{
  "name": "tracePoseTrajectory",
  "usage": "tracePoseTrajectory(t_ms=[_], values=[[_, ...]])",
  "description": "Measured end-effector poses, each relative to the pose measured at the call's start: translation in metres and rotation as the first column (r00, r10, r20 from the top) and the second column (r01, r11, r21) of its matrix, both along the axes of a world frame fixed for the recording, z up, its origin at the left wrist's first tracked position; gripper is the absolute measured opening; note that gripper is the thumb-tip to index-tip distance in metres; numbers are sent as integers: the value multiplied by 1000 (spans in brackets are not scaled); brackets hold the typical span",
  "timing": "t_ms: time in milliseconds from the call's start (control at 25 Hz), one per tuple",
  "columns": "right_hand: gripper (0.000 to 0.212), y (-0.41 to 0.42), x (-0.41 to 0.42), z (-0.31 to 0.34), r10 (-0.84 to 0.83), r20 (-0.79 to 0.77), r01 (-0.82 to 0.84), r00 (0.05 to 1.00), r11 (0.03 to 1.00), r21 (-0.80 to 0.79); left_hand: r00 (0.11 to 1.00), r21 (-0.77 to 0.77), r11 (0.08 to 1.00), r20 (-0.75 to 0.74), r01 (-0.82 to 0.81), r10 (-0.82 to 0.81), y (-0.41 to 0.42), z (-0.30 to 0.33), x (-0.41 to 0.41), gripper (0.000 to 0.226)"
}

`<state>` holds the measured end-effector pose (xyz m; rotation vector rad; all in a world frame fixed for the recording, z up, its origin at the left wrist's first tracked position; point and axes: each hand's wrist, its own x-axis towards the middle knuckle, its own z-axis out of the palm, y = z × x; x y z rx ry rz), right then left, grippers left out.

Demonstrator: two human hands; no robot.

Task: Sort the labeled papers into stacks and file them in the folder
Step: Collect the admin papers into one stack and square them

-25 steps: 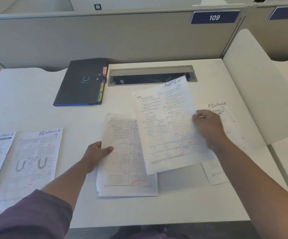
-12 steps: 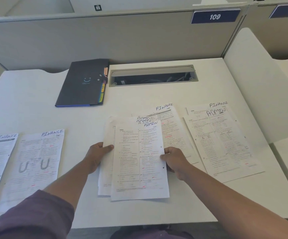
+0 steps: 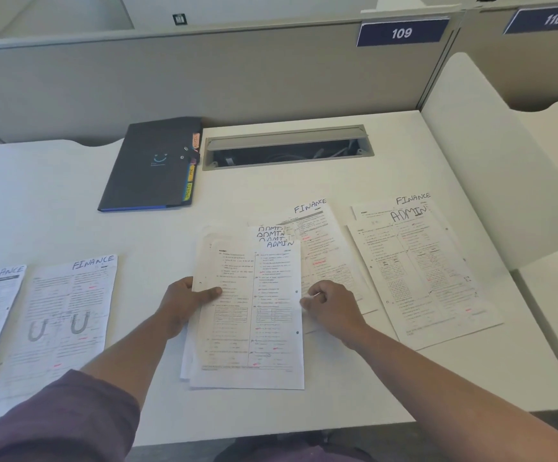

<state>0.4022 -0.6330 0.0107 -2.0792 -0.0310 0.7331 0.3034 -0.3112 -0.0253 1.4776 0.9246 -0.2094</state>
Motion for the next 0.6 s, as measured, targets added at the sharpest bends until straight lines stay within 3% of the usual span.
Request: tracePoseTrajectory(t_ms=[280, 400, 600], values=[[12, -74, 53, 6, -297, 106, 299, 949, 954, -6, 999, -28, 998, 11, -49, 50, -5, 0, 4, 21], [19, -111, 75, 2, -439, 139, 444, 888, 896, -10, 999, -136, 991, 49, -2, 9, -19, 10, 13, 25], [55, -160, 102, -6, -439, 288, 515, 851, 806, -291, 994, -232, 969, 87, 89, -71, -77, 22, 41, 29]])
